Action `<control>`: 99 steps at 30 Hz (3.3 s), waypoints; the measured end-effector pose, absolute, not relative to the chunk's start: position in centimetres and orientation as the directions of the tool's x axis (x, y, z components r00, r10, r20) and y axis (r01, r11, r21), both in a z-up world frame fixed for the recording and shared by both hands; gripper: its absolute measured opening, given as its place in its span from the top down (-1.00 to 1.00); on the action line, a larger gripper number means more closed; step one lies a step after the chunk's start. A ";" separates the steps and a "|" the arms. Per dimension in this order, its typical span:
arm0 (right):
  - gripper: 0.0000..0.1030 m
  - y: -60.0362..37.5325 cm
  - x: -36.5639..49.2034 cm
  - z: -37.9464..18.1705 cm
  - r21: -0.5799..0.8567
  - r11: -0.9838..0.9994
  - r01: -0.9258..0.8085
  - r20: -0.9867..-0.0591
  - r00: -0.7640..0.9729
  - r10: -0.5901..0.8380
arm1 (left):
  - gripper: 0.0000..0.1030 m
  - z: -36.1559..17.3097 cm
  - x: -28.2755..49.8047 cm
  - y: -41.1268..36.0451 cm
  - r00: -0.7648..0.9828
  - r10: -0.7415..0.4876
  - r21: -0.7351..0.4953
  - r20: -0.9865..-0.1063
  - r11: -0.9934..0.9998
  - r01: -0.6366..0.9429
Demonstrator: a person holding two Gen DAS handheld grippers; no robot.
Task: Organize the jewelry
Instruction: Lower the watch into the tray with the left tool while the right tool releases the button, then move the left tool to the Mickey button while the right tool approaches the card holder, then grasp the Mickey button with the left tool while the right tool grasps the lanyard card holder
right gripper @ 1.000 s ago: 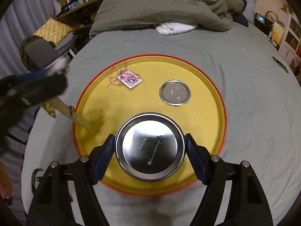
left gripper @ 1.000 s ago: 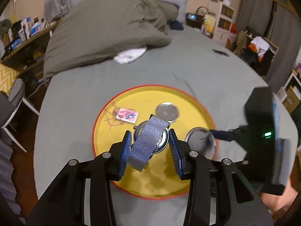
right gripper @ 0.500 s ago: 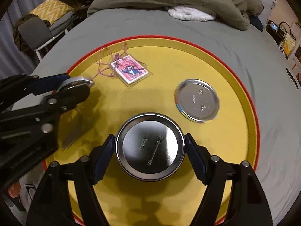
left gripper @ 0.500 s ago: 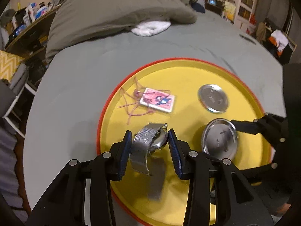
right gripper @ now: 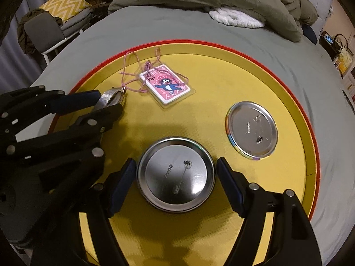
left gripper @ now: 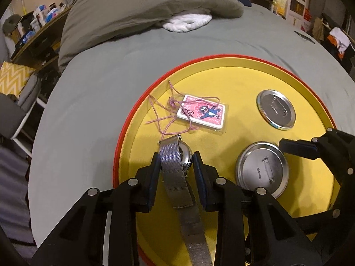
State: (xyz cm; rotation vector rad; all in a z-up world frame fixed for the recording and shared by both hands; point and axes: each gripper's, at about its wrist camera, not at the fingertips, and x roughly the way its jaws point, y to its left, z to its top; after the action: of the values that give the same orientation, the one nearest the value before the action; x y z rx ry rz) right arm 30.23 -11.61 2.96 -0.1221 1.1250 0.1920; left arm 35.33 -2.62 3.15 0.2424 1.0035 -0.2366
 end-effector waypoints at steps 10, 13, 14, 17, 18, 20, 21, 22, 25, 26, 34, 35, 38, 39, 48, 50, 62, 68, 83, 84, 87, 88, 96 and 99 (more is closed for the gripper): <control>-0.50 -11.1 30.0 3.3 -0.032 0.974 -0.223 -0.897 0.437 0.071 | 0.05 3.8 34.9 -2.8 0.529 -0.102 0.070 -0.842 0.953 0.295; -0.50 -11.4 29.3 4.3 -0.024 0.975 -0.220 -0.883 0.461 0.082 | -0.50 5.5 34.0 -3.0 0.583 -0.095 0.094 -0.807 0.954 0.286; -0.50 -11.6 29.0 4.8 -0.012 0.976 -0.215 -0.880 0.467 0.092 | -0.64 6.0 33.7 -2.9 0.594 -0.093 0.098 -0.799 0.955 0.281; -0.53 -12.3 27.4 6.7 0.023 0.978 -0.208 -0.861 0.494 0.125 | -0.83 8.1 32.4 -2.4 0.614 -0.104 0.074 -0.783 0.963 0.258; -0.67 -12.5 26.8 7.4 0.030 0.978 -0.207 -0.856 0.500 0.132 | -0.85 8.8 31.8 -2.1 0.612 -0.113 0.057 -0.783 0.966 0.252; -0.73 -13.0 25.3 8.8 0.045 0.977 -0.208 -0.844 0.515 0.148 | -0.89 10.0 30.4 -1.4 0.611 -0.137 0.018 -0.780 0.970 0.241; -0.73 -13.1 24.4 9.5 0.051 0.976 -0.213 -0.842 0.516 0.157 | -0.89 10.7 29.2 -0.8 0.609 -0.153 -0.011 -0.778 0.973 0.232; -0.73 -13.4 23.1 10.3 0.058 0.975 -0.213 -0.840 0.518 0.163 | -0.89 11.3 28.1 -0.3 0.607 -0.173 -0.041 -0.776 0.973 0.226; -0.73 -13.6 20.2 11.7 0.070 0.973 -0.220 -0.842 0.509 0.176 | -0.89 12.6 24.5 1.7 0.590 -0.230 -0.129 -0.774 0.970 0.208; -0.73 -13.6 18.8 12.3 0.074 0.971 -0.225 -0.840 0.510 0.182 | -0.89 13.0 23.0 2.6 0.585 -0.256 -0.170 -0.770 0.965 0.198; -0.74 -13.5 9.0 14.0 0.132 0.956 -0.261 -0.849 0.469 0.245 | -0.89 13.7 11.9 5.8 0.571 -0.217 -0.133 -0.792 0.974 0.184; -0.74 -13.3 8.1 13.9 0.137 0.956 -0.261 -0.851 0.463 0.248 | -0.89 13.5 11.1 5.8 0.565 -0.211 -0.122 -0.798 0.974 0.191; -0.74 -13.0 5.3 13.0 0.176 0.949 -0.260 -0.861 0.427 0.277 | -0.89 12.4 7.5 5.3 0.538 -0.188 -0.084 -0.821 0.973 0.213; -0.74 -12.7 4.5 12.4 0.187 0.945 -0.268 -0.869 0.404 0.287 | -0.89 11.7 6.1 5.0 0.527 -0.187 -0.076 -0.829 0.972 0.224; -0.74 -9.8 0.4 8.1 0.130 0.933 -0.337 -0.928 0.291 0.234 | -0.89 5.4 1.1 4.6 0.453 -0.151 -0.053 -0.879 0.974 0.221; -0.74 -9.9 0.3 7.5 0.136 0.931 -0.340 -0.931 0.278 0.237 | -0.89 4.5 0.9 5.0 0.449 -0.148 -0.056 -0.881 0.976 0.212; -0.74 -8.1 -0.8 3.2 0.118 0.913 -0.391 -0.964 0.176 0.200 | -0.89 1.4 2.5 3.5 0.402 -0.085 0.010 -0.912 0.973 0.229; -0.77 -7.4 -1.3 2.0 0.085 0.911 -0.403 -0.970 0.178 0.168 | -0.90 0.6 2.2 3.0 0.430 -0.055 0.054 -0.901 0.970 0.236; -0.67 -7.1 -2.8 1.9 0.060 0.911 -0.408 -0.961 0.223 0.163 | -0.88 0.6 1.4 3.3 0.444 -0.062 0.062 -0.894 0.964 0.258; -0.59 -7.1 -3.0 2.1 0.063 0.910 -0.410 -0.960 0.223 0.167 | -0.87 0.7 1.4 3.2 0.447 -0.063 0.062 -0.892 0.963 0.261; -0.43 -7.1 -3.5 2.5 0.070 0.906 -0.418 -0.957 0.228 0.179 | -0.68 1.0 1.1 3.0 0.463 -0.072 0.067 -0.884 0.958 0.278; -0.43 -7.1 -3.6 2.6 0.070 0.905 -0.419 -0.957 0.229 0.180 | -0.57 1.1 1.0 2.9 0.466 -0.076 0.068 -0.882 0.956 0.284; -0.28 -7.3 -4.2 3.6 0.072 0.901 -0.427 -0.952 0.241 0.190 | -0.12 1.8 1.1 3.2 0.474 -0.099 0.043 -0.875 0.959 0.281; -0.26 -7.3 -4.5 3.8 0.074 0.902 -0.426 -0.949 0.247 0.194 | 0.24 2.3 1.5 3.9 0.478 -0.104 0.027 -0.872 0.965 0.259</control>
State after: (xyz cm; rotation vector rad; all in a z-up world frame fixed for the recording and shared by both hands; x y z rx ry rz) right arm -4.53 -7.30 3.78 -0.2152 1.2540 0.4271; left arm 1.49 3.91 2.32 0.1632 1.0502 -0.2229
